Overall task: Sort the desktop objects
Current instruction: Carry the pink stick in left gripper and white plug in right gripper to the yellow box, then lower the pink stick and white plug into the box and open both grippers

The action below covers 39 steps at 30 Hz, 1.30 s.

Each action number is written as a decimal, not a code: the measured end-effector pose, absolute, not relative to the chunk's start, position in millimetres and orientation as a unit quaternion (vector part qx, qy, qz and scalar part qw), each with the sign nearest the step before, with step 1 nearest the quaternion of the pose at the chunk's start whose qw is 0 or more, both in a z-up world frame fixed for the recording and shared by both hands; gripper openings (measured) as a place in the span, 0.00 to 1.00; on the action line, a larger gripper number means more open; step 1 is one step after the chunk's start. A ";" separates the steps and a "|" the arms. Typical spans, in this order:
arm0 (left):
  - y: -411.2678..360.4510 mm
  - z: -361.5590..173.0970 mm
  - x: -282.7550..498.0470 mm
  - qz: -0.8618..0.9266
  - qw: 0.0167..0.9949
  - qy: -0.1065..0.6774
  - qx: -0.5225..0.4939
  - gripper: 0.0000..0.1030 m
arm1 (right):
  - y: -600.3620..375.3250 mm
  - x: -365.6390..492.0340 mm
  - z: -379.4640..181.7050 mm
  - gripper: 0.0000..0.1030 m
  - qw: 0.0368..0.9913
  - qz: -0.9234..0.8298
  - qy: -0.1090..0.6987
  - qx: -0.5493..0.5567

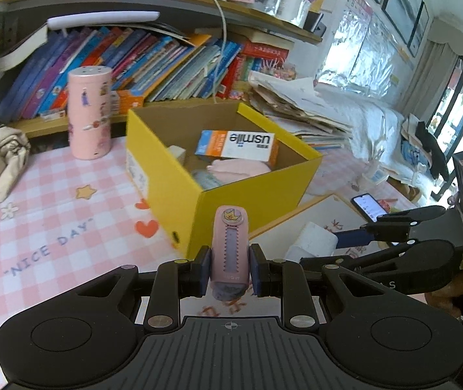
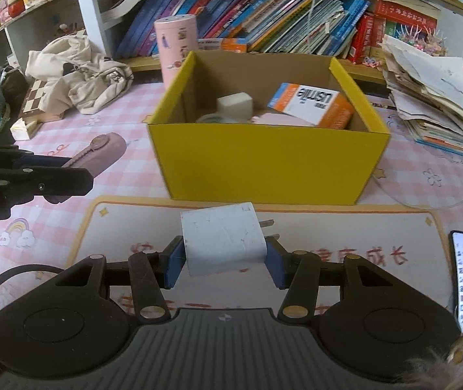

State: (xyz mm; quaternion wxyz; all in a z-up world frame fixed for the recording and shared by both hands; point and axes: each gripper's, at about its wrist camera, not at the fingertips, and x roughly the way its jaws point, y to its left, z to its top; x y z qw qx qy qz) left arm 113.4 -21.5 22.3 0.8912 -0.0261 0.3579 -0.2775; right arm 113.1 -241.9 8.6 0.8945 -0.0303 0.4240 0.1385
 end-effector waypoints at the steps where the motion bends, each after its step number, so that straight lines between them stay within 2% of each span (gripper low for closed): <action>1: -27.4 22.9 113.8 -0.277 0.891 0.358 -0.025 0.22 | -247.2 114.1 8.9 0.48 0.894 0.140 0.424 -0.030; 9: -69.8 32.5 117.4 -0.269 0.898 0.346 -0.019 0.22 | -290.9 123.8 19.1 0.48 0.898 0.158 0.409 -0.029; 23: -113.9 72.0 156.5 -0.225 0.938 0.262 -0.011 0.22 | -335.3 175.6 72.7 0.48 0.926 0.215 0.308 -0.048; 31: -130.0 47.3 204.9 -0.186 0.938 0.291 0.019 0.22 | -319.4 235.4 79.7 0.48 0.929 0.241 0.271 -0.069; 39: -137.2 18.6 237.6 -0.159 0.930 0.329 0.041 0.23 | -288.3 289.6 66.4 0.48 0.916 0.270 0.286 -0.076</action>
